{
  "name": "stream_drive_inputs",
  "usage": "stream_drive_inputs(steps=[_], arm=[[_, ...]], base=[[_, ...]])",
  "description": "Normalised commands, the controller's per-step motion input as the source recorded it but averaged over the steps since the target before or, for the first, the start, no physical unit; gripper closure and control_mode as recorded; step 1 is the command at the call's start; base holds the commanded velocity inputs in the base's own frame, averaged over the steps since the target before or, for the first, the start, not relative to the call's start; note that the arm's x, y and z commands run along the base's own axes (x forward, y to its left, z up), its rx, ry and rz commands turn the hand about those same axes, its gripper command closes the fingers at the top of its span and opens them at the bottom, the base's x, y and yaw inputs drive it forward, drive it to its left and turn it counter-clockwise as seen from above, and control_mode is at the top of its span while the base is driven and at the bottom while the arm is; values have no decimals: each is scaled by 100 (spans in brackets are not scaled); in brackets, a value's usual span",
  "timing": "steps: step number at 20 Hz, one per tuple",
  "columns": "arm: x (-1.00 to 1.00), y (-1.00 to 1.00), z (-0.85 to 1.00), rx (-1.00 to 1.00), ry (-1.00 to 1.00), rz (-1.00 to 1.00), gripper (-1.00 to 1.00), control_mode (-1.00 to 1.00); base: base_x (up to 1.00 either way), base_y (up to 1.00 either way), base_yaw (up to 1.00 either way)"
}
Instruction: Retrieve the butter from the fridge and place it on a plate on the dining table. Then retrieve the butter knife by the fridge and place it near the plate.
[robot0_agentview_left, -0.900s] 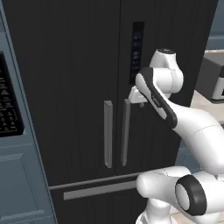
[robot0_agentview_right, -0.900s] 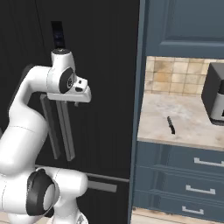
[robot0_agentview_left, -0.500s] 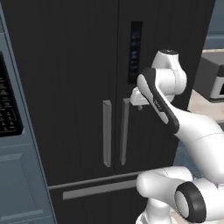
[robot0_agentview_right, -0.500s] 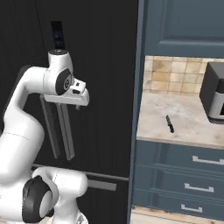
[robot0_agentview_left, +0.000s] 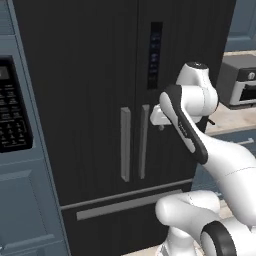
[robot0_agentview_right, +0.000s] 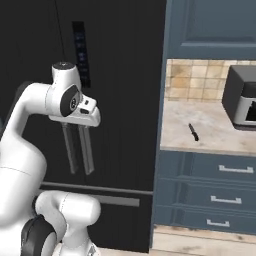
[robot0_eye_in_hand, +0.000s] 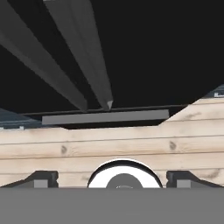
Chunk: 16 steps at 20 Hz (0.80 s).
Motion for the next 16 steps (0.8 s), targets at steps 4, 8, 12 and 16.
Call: stream_drive_inputs(steps=[4,8,12,16], arm=[[0,0,0,0,0,0,-100,100],[0,0,0,0,0,0,-100,100],[0,0,0,0,0,0,-100,100],[0,0,0,0,0,0,-100,100]], base=[[24,67,0],[0,8,0],[-7,-11,0],[-20,-16,0]])
